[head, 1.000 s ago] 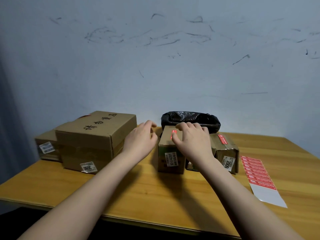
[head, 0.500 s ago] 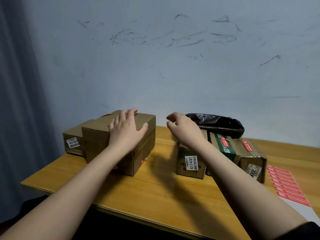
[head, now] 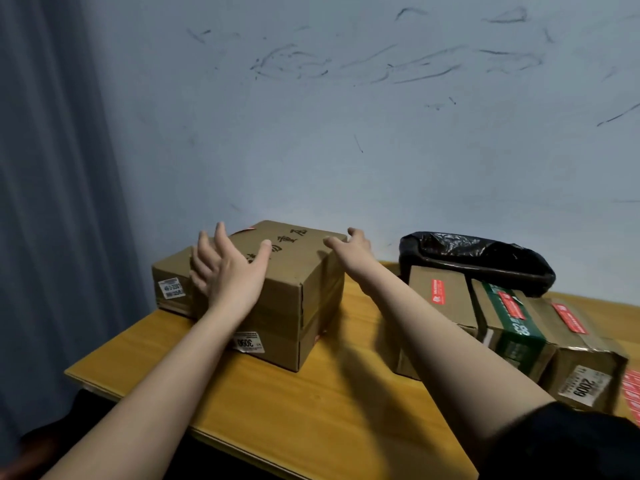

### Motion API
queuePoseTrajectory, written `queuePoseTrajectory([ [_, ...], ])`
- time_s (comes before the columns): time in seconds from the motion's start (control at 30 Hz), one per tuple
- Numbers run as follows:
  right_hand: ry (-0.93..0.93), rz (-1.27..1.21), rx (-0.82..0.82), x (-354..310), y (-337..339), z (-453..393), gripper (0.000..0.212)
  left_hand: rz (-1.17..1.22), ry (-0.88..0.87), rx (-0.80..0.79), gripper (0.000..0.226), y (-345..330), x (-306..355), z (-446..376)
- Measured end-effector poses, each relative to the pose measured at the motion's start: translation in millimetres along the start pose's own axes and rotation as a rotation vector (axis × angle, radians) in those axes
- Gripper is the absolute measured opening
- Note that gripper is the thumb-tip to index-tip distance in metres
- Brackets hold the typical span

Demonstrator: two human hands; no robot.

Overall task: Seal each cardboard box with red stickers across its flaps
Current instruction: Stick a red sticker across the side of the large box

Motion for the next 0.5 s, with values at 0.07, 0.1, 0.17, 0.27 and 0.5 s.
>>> queuePoseTrajectory([
  [0.07, -0.048, -0.049, 0.024, 10.6, -4.5, -11.2, 0.073, 0.036, 0.043, -0.004, 0.085, -4.8, -11.7, -4.5],
  [0.1, -0.068, -0.078, 0.037, 15.5, -6.3, -15.9, 0.074, 0.057, 0.066, -0.008, 0.087, -7.4, -17.3, -6.1],
  [0.17, -0.098, -0.138, 0.069, 23.4, -7.6, -22.2, 0.077, 0.119, 0.132, -0.009, 0.091, -11.9, -28.6, -7.5],
  [0.27, -0.139, -0.209, 0.086, 34.4, -11.1, -29.3, 0.08, 0.206, 0.237, 0.002, 0.095, -16.8, -46.2, -8.9],
  [0.5, -0.194, -0.37, 0.038, 56.2, -22.4, -37.7, 0.081, 0.376, 0.335, -0.005, 0.091, -28.4, -69.5, -13.5],
])
Point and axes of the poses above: each hand's wrist, its own z-axis away from the middle knuckle, its own y-axis out of the back of the hand, x = y × z, the point moved 10 cm from there along -z, towards the middle knuckle, and after that the axes turned 7 degrees about -z, right-handed, at the moved point
